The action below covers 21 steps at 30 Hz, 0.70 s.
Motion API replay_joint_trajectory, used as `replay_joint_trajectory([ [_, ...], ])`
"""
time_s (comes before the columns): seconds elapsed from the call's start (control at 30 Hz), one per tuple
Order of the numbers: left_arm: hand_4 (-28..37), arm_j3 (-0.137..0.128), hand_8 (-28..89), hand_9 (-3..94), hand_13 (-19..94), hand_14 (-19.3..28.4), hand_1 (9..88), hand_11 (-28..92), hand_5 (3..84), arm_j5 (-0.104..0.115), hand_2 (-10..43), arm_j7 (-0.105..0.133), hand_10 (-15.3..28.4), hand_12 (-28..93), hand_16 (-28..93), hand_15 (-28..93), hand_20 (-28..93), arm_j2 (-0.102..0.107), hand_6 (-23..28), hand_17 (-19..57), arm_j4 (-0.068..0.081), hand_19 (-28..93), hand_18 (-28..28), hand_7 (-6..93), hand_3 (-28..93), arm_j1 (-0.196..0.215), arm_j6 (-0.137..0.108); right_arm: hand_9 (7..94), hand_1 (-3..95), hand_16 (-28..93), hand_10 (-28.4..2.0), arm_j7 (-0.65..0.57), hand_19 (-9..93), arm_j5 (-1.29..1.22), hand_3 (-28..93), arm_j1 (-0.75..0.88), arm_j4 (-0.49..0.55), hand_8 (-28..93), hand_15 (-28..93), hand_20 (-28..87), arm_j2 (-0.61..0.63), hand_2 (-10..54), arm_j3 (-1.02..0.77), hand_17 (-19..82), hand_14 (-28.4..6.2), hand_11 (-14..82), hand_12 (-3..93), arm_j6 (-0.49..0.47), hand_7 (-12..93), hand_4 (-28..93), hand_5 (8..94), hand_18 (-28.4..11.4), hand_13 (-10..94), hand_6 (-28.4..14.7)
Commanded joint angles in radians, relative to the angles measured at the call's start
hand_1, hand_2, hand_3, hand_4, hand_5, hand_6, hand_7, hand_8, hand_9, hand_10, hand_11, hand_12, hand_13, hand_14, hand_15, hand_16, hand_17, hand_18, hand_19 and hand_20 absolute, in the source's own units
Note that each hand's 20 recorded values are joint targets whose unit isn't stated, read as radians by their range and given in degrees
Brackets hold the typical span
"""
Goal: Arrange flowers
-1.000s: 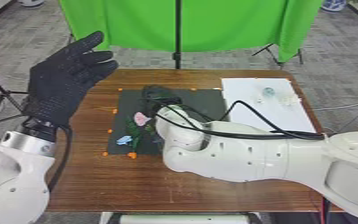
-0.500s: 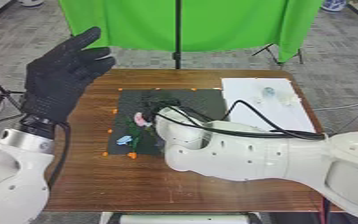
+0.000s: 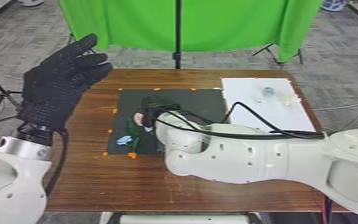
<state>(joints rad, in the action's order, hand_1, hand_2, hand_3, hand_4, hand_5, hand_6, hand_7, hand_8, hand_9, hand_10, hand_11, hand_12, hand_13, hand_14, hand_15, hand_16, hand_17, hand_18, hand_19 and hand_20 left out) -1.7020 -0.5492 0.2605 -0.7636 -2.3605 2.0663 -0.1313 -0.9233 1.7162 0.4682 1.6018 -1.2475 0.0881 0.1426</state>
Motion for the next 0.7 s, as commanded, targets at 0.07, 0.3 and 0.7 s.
replay_joint_trajectory([
  [0.07,-22.0,-0.009,-10,34.0,23,28.4,24.3,30,37.9,-0.002,7.3,0.003,21.9,12,-9,52,25,-0.006,10.0,-10.1,-0.008,55,24.8,15.7,77,0.039,0.013,90.4,47.5,21,-8.8,-0.032,93,0.019,72,-0.015,0.01,-6,56,4,-0.002,-9.5,0.008,46,-2.8,21.0,22.5,0.011,15,-28,69.4,-17.2,87,3.3],
  [0.3,-21.8,-0.016,-10,34.0,23,28.4,24.2,30,37.9,-0.002,7.3,-0.014,22.0,12,-9,52,25,-0.015,10.0,-10.1,-0.013,55,24.8,15.7,78,0.047,0.003,91.1,46.8,21,-8.7,-0.028,93,0.032,73,-0.02,0.01,-7,58,5,0.002,-9.5,0.011,46,-2.8,23.8,22.3,0.018,15,-28,69.2,-17.5,87,3.3],
  [0.7,-21.7,-0.065,-10,34.1,23,28.4,24.1,30,38.0,-0.003,7.3,-0.051,21.9,12,-9,52,25,-0.048,10.0,-10.1,-0.039,55,24.8,15.6,78,0.112,-0.034,90.9,43.9,20,-9.0,0.029,93,0.039,74,-0.024,0.063,-8,59,7,0.058,-9.5,-0.088,47,-2.9,27.8,18.1,0.074,15,-28,68.9,-17.7,88,3.3],
])
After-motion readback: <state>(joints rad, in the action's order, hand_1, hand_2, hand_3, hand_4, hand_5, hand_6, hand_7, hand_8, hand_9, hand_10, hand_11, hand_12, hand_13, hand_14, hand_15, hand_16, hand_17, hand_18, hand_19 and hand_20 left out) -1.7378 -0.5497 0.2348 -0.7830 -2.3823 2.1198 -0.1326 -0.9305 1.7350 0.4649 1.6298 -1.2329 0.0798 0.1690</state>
